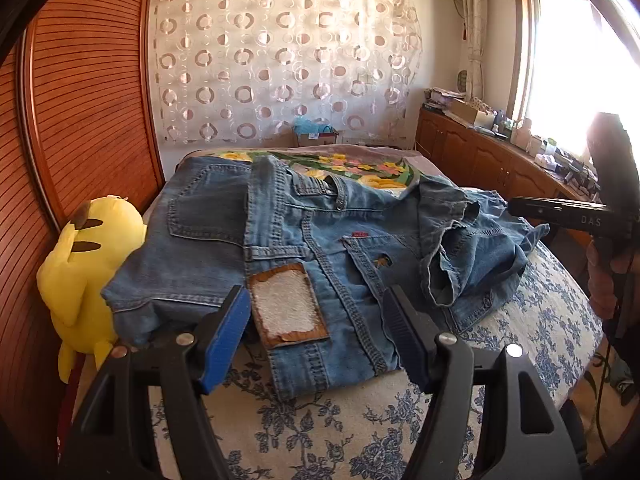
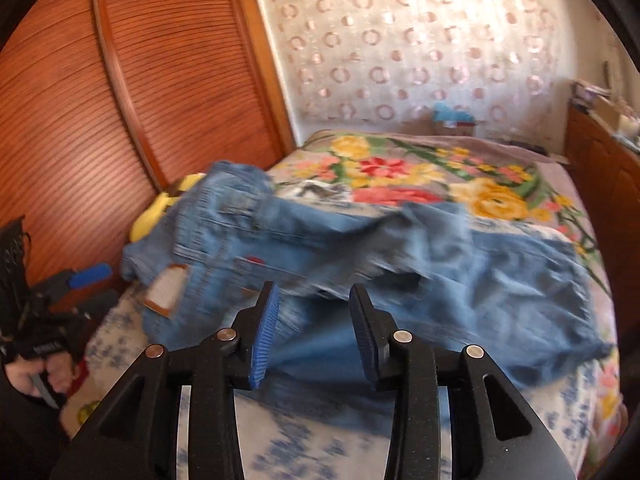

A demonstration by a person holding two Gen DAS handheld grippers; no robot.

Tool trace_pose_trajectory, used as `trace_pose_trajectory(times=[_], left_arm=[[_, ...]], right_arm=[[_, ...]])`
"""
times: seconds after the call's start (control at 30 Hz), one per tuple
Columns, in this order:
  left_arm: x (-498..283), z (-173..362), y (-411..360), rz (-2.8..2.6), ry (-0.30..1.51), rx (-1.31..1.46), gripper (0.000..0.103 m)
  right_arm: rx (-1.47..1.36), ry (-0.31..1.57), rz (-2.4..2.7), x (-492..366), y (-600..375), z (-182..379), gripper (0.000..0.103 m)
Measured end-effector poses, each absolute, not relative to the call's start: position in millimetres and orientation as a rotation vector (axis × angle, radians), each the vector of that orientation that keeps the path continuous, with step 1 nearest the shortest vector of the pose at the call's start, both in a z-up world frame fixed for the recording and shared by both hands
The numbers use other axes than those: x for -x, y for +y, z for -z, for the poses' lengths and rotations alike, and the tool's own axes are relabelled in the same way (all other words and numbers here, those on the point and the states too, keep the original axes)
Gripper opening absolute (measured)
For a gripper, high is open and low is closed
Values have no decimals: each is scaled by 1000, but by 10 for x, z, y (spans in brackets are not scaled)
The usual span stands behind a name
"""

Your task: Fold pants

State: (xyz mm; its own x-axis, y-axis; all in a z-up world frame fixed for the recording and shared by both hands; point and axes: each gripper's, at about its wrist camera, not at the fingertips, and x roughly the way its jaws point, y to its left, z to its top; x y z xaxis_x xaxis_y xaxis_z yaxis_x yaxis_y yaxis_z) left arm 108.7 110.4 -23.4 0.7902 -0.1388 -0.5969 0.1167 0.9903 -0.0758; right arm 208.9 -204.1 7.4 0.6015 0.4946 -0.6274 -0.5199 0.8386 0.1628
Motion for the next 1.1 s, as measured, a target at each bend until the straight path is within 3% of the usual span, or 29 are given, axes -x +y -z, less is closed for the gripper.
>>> trace_pose_trajectory(times=[0.57, 1.1], left_arm=[[-1143, 715, 1301, 80, 748, 41, 69], [-1218, 912, 1344, 95, 787, 71, 68]], right_arm=[[-1, 770, -128, -2299, -4137, 446, 51], [-136, 848, -123, -2784, -4256, 701, 53]])
